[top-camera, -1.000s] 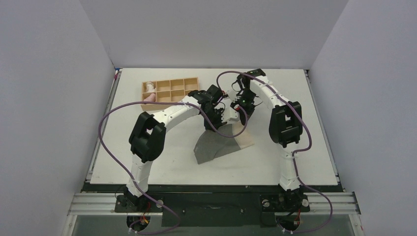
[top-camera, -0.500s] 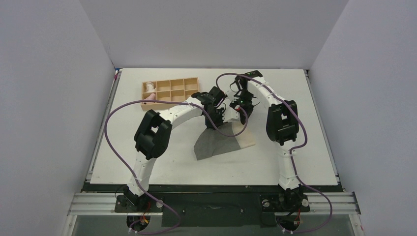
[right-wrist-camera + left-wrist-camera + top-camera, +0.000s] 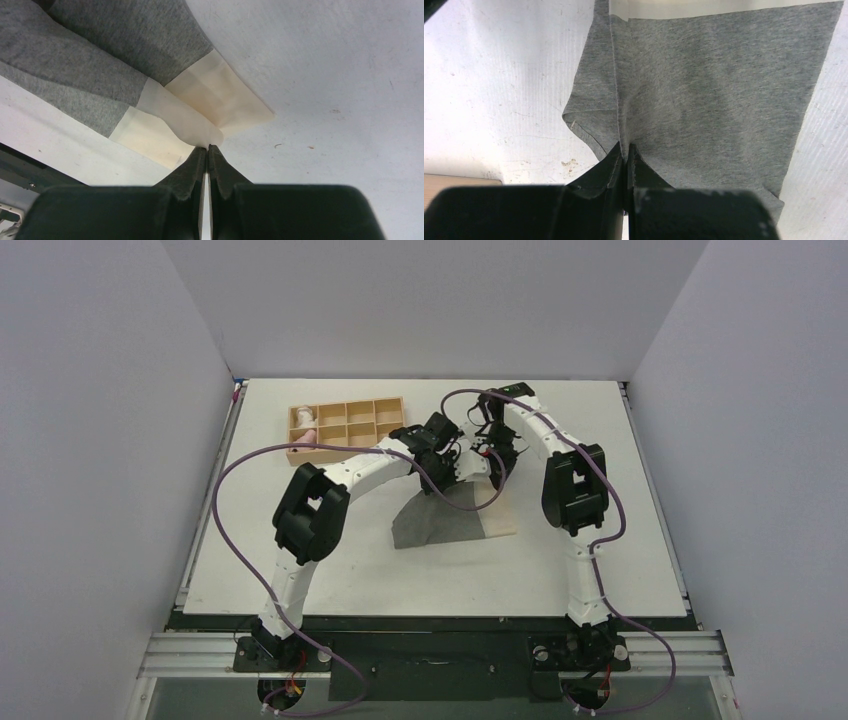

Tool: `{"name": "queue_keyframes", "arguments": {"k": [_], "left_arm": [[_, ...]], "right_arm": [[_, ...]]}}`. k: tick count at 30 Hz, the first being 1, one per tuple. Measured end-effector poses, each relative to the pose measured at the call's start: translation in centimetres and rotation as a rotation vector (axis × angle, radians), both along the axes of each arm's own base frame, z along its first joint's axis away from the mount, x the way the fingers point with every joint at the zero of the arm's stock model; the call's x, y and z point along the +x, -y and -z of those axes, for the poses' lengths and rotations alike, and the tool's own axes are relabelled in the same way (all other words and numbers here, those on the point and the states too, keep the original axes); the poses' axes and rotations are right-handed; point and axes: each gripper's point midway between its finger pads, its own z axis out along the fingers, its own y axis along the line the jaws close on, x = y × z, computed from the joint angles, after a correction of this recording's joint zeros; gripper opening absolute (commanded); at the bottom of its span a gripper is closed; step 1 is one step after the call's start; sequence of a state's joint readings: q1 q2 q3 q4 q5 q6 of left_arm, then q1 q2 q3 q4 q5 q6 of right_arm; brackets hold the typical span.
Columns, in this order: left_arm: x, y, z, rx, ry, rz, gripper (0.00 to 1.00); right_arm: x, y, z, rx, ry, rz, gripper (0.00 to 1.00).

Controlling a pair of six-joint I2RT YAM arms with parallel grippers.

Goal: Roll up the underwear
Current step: Fold the underwear at the center of the board.

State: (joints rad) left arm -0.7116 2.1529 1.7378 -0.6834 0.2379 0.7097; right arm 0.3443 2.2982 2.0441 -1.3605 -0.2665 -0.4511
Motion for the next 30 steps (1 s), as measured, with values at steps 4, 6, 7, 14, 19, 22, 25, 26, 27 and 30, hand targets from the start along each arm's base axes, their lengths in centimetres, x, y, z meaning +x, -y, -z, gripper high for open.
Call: {"name": "queue_keyframes", "arguments": {"k": [4,6,7,14,19,22,25,26,27,30], "left_arm": [[0.3,0.0,-0.1,0.001,0.012,-0.009,0.0],[0.4,0.1,-0.1,0.002,0.018,-0.015,0.0],[0.4,0.1,-0.1,0.003,0.022,-0.016,0.0],[0.9,1.0,-0.5,-0.008,0.063,-0.038,0.08],[1.6,1.7,-0.6,-0.004,0.123,-0.087,0.09],[2.3,1.9,-0.6,0.006,0.181,-0.13,0.13],[2.9,2.0,-0.5,0.018,0.226,-0.172,0.22],[3.1,2.0,-0.6,0.019,0.24,-0.186,0.23],[3.3,2.0,-0.6,0.022,0.25,-0.198,0.27],[4.1,1.8,-0.5,0.027,0.284,-0.247,0.34]], "right_arm": [[0.0,0.5,-0.4,-0.016,0.006,0.004,0.0],[-0.1,0.8,-0.9,-0.021,0.011,0.007,0.0],[-0.1,0.9,-1.1,-0.022,0.014,0.009,0.0],[0.3,1.7,-2.8,-0.031,0.046,0.022,0.0],[0.7,2.2,-3.2,-0.053,0.065,0.024,0.0],[1.0,2.5,-3.2,-0.072,0.079,0.025,0.0],[1.6,2.9,-3.0,-0.094,0.093,0.036,0.0],[1.8,3.1,-2.7,-0.104,0.096,0.042,0.0],[2.2,3.3,-2.5,-0.112,0.103,0.049,0.0],[3.1,3.7,-1.1,-0.145,0.111,0.063,0.06]]}}
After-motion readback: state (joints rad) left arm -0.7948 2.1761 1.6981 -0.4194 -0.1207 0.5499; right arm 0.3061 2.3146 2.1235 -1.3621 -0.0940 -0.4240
